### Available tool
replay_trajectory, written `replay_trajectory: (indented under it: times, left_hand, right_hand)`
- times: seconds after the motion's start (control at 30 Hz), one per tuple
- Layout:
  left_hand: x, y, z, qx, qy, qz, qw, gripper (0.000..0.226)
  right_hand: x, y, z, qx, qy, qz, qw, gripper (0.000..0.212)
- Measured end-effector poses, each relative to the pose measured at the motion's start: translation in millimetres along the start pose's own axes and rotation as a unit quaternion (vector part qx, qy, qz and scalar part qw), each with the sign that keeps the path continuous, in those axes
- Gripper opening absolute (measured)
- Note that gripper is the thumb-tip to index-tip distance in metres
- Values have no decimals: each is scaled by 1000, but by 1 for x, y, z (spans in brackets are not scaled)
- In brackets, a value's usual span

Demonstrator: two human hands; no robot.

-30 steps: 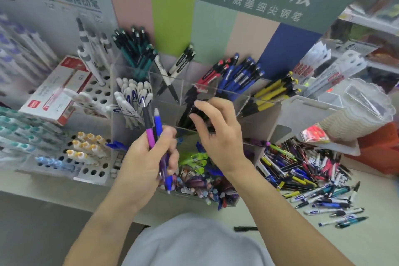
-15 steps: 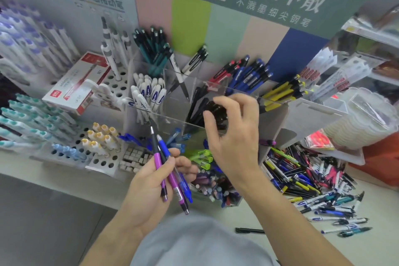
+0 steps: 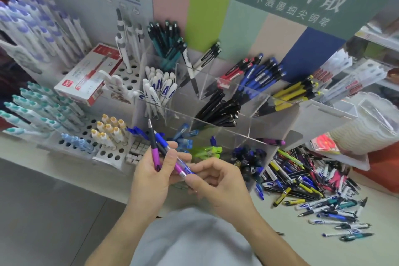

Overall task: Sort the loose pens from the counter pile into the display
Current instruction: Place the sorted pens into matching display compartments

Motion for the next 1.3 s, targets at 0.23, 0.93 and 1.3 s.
replay_trajectory:
  times: [0.23, 0.93, 1.3]
  left_hand:
    - [-2, -37, 4, -41, 37, 90, 994, 32]
    - [4, -16, 13, 214, -6, 16, 977, 24]
    - [14, 72, 40, -83, 101, -132, 983, 29]
  right_hand:
    - [-1, -19, -36, 19, -106, 136, 985, 13]
    - [-10, 48, -35, 160, -114, -49, 979, 25]
    - [2, 9, -21, -259, 78, 46, 962, 21]
Point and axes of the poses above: each hand's wrist, its own x-axis away from the middle knuckle, its own y-axis out of the palm, z = x × y, the point moved 10 cm from there along -x, towards the middle knuckle, and after that the axes turned 4 degrees about -x, right-handed, at the moved point
